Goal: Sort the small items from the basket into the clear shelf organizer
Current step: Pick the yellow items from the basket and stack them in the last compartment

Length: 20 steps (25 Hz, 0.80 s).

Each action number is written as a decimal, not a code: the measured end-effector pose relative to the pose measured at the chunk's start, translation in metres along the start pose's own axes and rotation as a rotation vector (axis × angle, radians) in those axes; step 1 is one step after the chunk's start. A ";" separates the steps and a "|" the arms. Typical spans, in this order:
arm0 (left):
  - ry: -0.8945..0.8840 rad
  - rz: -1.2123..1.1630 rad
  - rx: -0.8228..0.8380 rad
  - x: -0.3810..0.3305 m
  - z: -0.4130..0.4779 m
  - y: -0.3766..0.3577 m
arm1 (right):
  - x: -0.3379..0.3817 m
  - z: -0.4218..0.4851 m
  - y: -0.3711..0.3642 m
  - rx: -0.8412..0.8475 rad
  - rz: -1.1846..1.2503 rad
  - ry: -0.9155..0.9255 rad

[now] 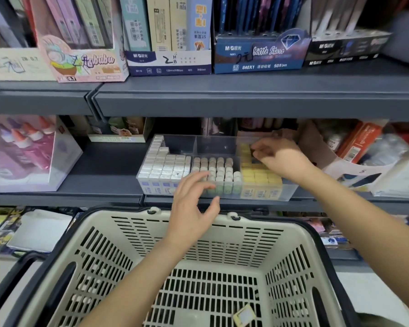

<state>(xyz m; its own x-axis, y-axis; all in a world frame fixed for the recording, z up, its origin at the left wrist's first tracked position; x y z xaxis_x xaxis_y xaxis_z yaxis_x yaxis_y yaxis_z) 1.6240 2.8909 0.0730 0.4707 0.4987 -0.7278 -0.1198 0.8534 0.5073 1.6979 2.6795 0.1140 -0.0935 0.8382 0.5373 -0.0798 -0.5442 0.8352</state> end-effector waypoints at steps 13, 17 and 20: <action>0.055 0.241 1.177 0.029 -0.190 -0.139 | 0.008 -0.241 -0.091 0.475 0.180 -0.252; -0.267 0.545 1.350 0.039 -0.225 -0.173 | 0.002 -0.238 -0.085 0.383 0.338 -0.314; -0.484 0.611 1.236 0.041 -0.228 -0.172 | 0.002 -0.236 -0.086 0.376 0.353 -0.304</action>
<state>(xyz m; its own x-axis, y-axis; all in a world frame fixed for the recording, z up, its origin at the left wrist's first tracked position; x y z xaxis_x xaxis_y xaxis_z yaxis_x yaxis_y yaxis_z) 1.4643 2.7988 -0.1491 0.8948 0.4160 -0.1617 0.2890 -0.2638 0.9203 1.4699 2.7199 0.0159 0.2419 0.6115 0.7534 0.2663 -0.7885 0.5545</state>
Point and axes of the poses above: each hand's wrist, its own z-axis towards the middle knuckle, its own y-axis out of the back of the hand, x = y × z, the point moved 8 cm from there along z, towards the middle knuckle, and after that the axes turned 1 degree about y, right-handed, at the moved point
